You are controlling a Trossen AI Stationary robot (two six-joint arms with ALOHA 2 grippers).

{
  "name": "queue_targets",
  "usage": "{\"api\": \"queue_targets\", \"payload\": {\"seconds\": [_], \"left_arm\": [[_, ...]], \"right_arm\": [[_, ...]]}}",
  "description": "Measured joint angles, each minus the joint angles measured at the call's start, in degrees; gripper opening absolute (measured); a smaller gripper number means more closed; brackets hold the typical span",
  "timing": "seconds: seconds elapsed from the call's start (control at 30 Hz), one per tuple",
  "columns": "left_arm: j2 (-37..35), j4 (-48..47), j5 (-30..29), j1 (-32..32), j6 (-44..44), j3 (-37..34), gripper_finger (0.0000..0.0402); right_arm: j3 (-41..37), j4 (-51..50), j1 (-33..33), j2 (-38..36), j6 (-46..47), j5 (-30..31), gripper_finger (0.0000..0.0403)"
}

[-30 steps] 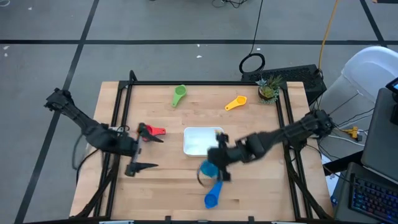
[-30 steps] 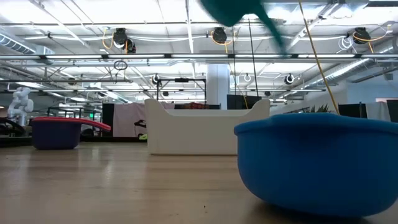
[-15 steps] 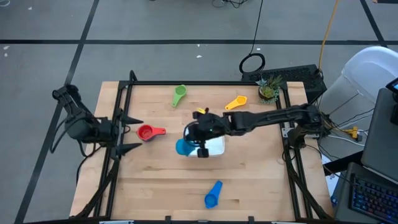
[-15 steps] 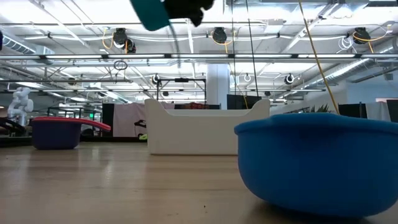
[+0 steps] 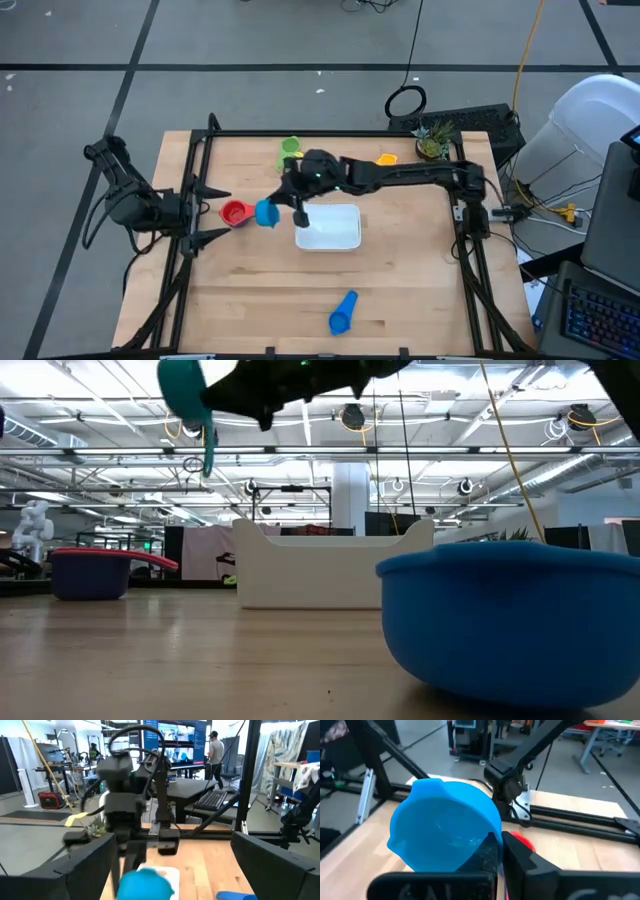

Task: Nest measuring cups in basket
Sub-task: Stack the the right blue measuring cup on top of the stacked measuring cups

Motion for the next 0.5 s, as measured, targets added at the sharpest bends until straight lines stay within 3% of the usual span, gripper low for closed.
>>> {"api": "queue_targets", "payload": {"seconds": [0.3,0.5], "left_arm": [[0.78,1.14,-0.25,-0.27,0.75,-0.02,0.0397],[0.78,-0.05,-0.77,-2.31,3.11,1.24,0.0397]], "right_arm": [[17.67,-13.59,-0.33,8.01,-3.36,-0.45,0.0000],[27.56,-23.15,-0.81,9.98,-4.86,3.91,0.0000]]}}
